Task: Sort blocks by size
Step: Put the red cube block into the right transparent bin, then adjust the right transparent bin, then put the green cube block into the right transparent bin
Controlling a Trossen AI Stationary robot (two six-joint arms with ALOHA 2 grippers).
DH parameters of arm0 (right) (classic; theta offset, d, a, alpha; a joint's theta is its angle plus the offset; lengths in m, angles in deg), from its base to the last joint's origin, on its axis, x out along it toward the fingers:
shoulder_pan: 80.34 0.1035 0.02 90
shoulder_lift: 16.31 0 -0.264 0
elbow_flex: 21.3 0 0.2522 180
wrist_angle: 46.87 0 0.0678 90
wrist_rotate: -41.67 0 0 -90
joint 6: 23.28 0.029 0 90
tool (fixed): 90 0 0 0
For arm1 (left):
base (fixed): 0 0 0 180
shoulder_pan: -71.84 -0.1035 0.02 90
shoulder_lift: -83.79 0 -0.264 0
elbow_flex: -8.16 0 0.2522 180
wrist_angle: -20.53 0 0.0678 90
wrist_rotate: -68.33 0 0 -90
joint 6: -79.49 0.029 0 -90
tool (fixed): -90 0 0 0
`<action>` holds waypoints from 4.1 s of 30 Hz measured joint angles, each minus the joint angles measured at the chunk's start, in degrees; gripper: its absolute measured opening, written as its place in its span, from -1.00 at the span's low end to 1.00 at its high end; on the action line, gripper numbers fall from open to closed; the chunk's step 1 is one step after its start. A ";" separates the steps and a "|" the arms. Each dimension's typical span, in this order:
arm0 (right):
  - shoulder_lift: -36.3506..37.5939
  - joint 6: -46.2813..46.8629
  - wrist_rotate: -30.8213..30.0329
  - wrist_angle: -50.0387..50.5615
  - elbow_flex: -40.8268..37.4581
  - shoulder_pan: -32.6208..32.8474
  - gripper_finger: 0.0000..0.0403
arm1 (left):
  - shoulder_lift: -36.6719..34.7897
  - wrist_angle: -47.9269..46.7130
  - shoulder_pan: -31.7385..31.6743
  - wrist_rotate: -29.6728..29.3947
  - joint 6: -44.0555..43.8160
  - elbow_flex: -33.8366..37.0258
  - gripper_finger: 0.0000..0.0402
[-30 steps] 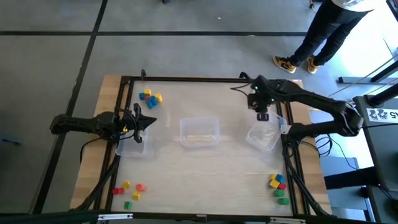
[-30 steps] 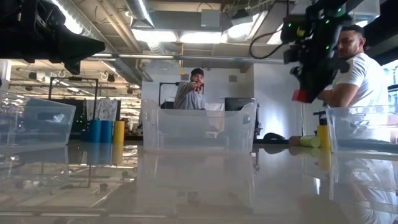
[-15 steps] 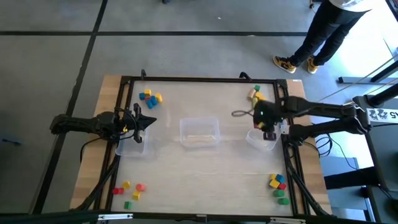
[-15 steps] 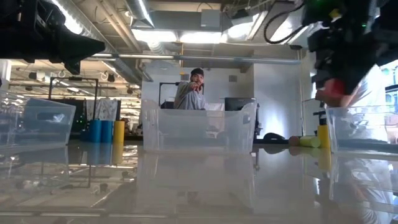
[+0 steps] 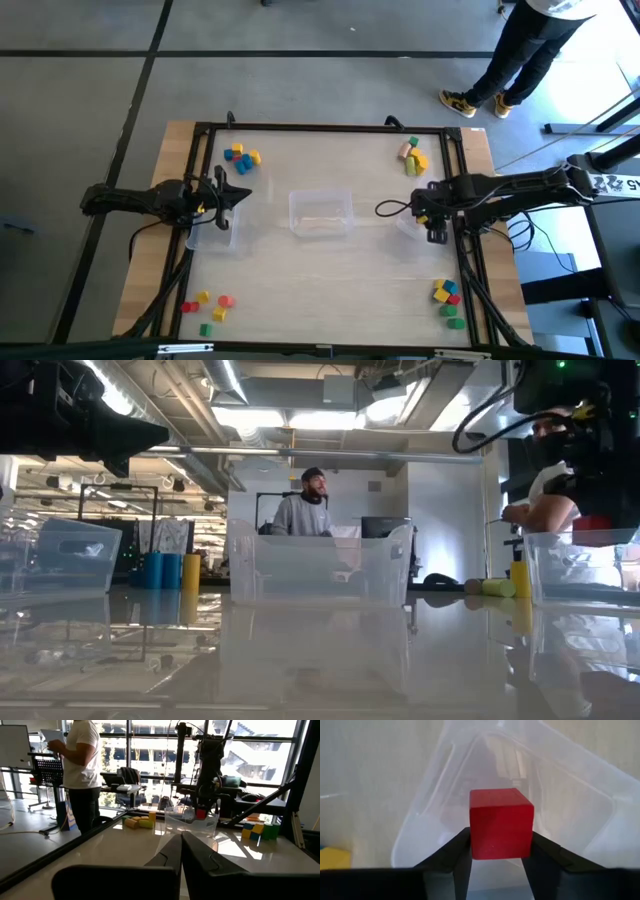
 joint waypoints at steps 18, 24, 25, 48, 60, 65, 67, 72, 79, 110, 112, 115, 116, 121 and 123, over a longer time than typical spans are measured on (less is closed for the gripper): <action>0.01 0.88 -2.62 1.42 8.17 -0.07 0.35 | -0.01 -0.02 0.00 0.00 -0.26 0.01 -0.97; 0.00 -4.16 -12.26 -9.61 11.01 -2.88 0.35 | -0.02 -0.03 0.00 0.00 -0.26 0.02 -0.97; -0.19 -5.23 -12.51 -11.83 10.75 -3.97 0.35 | 0.00 -0.03 0.00 0.00 -0.26 0.01 -0.97; -19.15 -10.52 -3.36 -15.54 4.25 -12.83 0.36 | 0.00 -0.12 0.00 0.01 -0.28 0.00 -0.97; -16.98 -14.33 -3.81 -2.74 9.83 -13.25 0.36 | -0.02 -0.71 0.00 0.00 -0.28 0.00 -0.97; -17.09 -19.50 -10.47 -5.74 17.80 -17.76 0.36 | -0.02 -0.80 0.00 0.00 -0.28 0.02 -0.97; -17.08 -22.05 -11.89 -7.34 19.64 -20.67 0.36 | -0.02 -0.80 0.00 0.00 -0.29 0.00 -0.97; -17.16 -27.96 -12.29 -10.87 20.29 -30.16 0.36 | -0.02 -0.80 0.00 0.00 -0.28 0.00 -0.97; -19.79 -34.89 -9.48 -16.73 20.33 -43.33 0.36 | -0.02 -0.82 0.00 0.00 -0.29 0.01 -0.97; -38.77 -46.29 -3.72 -29.16 20.33 -65.35 0.36 | 0.00 -1.08 0.00 0.01 -0.28 0.01 -0.97; -38.77 -46.30 -2.58 -29.14 20.33 -65.35 0.36 | 0.00 -1.14 0.00 0.02 -0.28 0.02 -0.97; -39.17 -46.28 -2.52 -29.13 20.33 -65.34 0.36 | 0.00 -1.39 0.00 0.00 -0.28 0.00 -0.97; -39.61 -46.23 -2.44 -28.99 20.33 -65.35 0.36 | -0.01 -1.39 0.00 0.01 -0.28 0.01 -0.97; -41.83 -46.19 -2.90 -27.65 20.33 -65.33 0.36 | 0.00 -1.36 0.00 0.01 -0.28 0.01 -0.97; -42.64 -46.15 -3.87 -28.49 20.33 -65.31 0.36 | -0.02 -1.34 0.00 0.02 -0.28 0.01 -0.97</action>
